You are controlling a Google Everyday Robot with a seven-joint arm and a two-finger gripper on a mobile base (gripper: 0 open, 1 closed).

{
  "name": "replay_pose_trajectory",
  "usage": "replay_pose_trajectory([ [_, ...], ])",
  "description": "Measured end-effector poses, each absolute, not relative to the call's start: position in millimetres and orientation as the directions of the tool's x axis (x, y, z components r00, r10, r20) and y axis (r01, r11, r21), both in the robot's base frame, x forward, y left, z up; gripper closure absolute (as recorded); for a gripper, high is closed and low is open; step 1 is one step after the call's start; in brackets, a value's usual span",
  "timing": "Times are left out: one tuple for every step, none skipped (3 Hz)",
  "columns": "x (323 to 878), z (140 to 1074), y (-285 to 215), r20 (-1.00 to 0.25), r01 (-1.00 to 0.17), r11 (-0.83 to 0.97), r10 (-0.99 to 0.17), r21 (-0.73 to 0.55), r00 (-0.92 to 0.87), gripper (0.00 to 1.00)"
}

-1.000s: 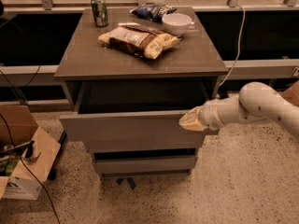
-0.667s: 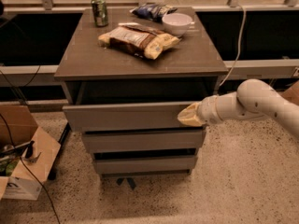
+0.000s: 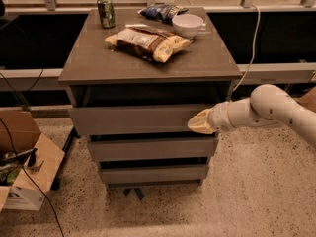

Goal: Close top drawer

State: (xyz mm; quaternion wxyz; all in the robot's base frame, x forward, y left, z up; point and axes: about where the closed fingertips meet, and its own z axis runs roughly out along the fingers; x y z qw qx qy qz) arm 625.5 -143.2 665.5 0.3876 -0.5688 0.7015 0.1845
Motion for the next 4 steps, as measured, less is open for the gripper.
replay_pose_trajectory([
  [625.3,664.2,-140.9,-0.754,-0.943,0.282,-0.654,-0.18,-0.052,0.34],
  [625.1,663.0,-138.5,-0.755,-0.944,0.278,-0.654,-0.177,-0.051,0.12],
  [624.9,662.0,-136.6,-0.756,-0.945,0.275,-0.653,-0.175,-0.05,0.0],
  [624.9,662.0,-136.6,-0.756,-0.945,0.275,-0.653,-0.175,-0.05,0.0],
])
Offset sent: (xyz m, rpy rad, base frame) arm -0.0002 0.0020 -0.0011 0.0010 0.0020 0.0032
